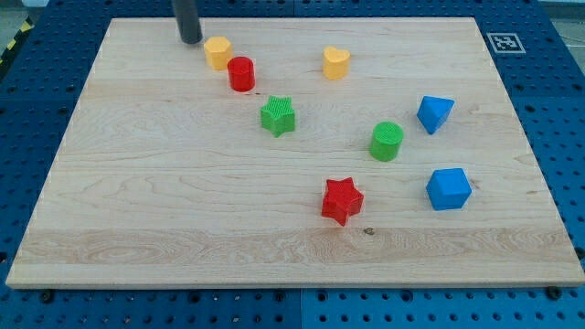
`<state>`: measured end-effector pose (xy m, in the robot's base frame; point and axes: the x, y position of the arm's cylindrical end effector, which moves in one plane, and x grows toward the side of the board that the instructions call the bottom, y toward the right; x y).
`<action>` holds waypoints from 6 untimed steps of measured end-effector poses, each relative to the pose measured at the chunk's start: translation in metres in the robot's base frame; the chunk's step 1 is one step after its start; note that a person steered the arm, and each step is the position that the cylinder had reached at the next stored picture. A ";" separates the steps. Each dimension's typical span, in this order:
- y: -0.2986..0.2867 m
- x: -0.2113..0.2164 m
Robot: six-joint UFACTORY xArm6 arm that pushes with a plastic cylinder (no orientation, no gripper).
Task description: Push the yellow hexagon left to the yellow heart
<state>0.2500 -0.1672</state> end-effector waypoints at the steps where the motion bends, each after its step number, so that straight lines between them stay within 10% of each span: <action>1: 0.024 0.029; 3: 0.140 0.048; 6: 0.098 -0.005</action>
<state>0.2445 -0.0690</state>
